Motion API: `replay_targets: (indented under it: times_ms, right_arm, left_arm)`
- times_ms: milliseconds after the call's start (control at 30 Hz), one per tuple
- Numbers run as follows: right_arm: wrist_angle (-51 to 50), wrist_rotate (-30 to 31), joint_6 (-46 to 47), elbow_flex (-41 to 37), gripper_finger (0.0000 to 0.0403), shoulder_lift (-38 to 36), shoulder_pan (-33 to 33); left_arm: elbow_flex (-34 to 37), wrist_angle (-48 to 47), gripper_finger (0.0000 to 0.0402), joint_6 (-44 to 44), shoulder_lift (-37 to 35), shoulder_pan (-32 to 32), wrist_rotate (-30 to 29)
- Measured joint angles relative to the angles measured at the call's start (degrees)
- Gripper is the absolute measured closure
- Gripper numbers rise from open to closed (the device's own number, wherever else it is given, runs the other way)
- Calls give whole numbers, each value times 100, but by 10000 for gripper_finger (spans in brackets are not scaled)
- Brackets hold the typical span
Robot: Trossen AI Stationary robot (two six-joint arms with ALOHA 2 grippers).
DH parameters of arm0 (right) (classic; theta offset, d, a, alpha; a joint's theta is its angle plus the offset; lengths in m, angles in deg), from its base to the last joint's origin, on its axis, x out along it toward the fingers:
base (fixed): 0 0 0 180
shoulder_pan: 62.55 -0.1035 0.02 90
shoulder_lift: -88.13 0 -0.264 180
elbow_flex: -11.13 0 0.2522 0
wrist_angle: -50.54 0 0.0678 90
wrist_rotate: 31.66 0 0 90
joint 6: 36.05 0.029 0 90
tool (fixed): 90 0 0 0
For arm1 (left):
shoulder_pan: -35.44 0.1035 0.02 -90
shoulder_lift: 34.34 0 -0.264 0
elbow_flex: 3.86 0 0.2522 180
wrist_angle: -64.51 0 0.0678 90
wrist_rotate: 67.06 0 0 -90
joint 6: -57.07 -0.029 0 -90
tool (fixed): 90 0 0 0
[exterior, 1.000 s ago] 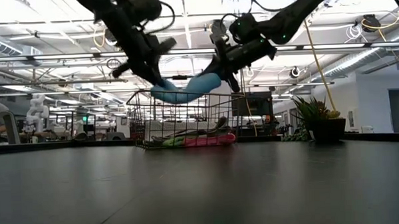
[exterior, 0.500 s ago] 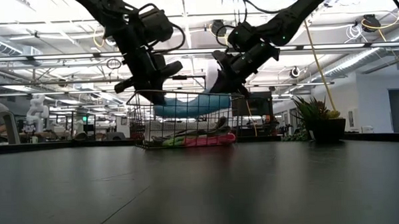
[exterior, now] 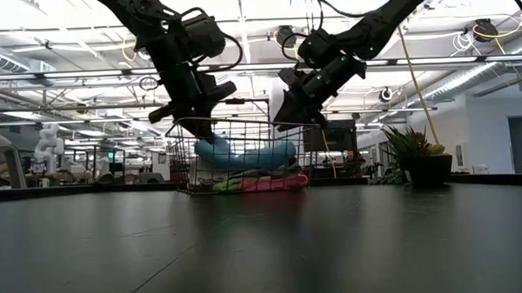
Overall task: Fold microfiber towels
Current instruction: Stack the folded light blue microfiber cloth on top of the gray microfiber cloth in the wire basket
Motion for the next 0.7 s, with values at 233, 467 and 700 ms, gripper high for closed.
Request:
replay_targets:
  times_ms: [233, 467, 700]
  right_arm:
    - [-184, 64, -143, -2, 258, 0, -28]
    - [-143, 44, -10, -2, 266, -2, -103]
    - [-141, 36, -34, -2, 278, -2, -233]
  left_arm:
    - [-3, -470, 380, -225, 0, 33, 189]
    - [-5, -689, 361, -291, -4, 33, 484]
    - [-17, -793, 282, -166, -18, 55, 709]
